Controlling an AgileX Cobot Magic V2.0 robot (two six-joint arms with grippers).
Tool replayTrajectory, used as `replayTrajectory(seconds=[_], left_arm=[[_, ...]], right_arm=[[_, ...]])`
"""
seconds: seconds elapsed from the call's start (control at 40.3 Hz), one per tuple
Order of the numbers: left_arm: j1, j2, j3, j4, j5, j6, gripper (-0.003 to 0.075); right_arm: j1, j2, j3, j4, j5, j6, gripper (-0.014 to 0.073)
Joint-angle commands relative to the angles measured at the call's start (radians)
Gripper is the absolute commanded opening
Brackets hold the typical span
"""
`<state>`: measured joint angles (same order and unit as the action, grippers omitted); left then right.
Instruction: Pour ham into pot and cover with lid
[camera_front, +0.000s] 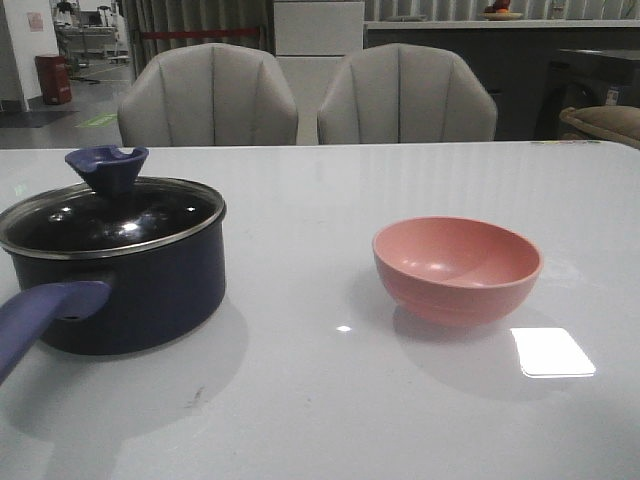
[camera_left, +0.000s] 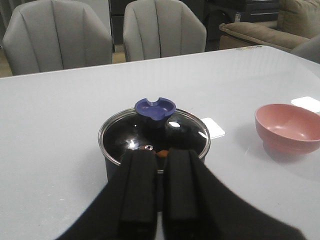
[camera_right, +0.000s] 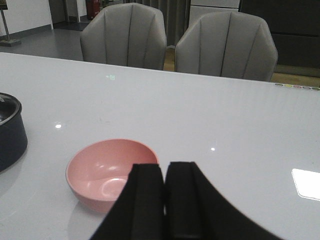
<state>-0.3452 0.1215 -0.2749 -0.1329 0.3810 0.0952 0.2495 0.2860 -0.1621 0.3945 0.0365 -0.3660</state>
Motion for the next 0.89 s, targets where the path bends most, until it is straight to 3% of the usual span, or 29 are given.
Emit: replayTrajectory(seconds=[0.0,0.199,0.348,0.571,0.745,0.869], left_arm=[[-0.007,0.01,-0.027,-0.011,-0.084,-0.002,0.0132],[0.016,0.001,0.029,0.047,-0.176,-0.002,0.0132],[0.142,-0.059,0.118,0.038,-0.303,-0.004,0.0132],[0.295,-0.148,0.235,0.045,-0.332,-0.027,0.0132],[0.319,-0.146,0.303,0.124,-0.398,-0.158,0.0132],[0.319,-0.146,0.301,0.133,-0.412,-0.17,0.0132]], right_arm=[[0.003,0.007,-0.03,0.004,-0.079,-0.009,0.0148],[0.003,0.007,-0.03,0.004,-0.079,-0.009,0.0148],[0.003,0.007,-0.03,0.004,-0.079,-0.009,0.0148],[0.003,0.007,-0.03,0.004,-0.079,-0.009,0.0148],[0.003,0.007,-0.03,0.004,-0.079,-0.009,0.0148],[0.003,0.007,-0.03,0.004,-0.079,-0.009,0.0148]])
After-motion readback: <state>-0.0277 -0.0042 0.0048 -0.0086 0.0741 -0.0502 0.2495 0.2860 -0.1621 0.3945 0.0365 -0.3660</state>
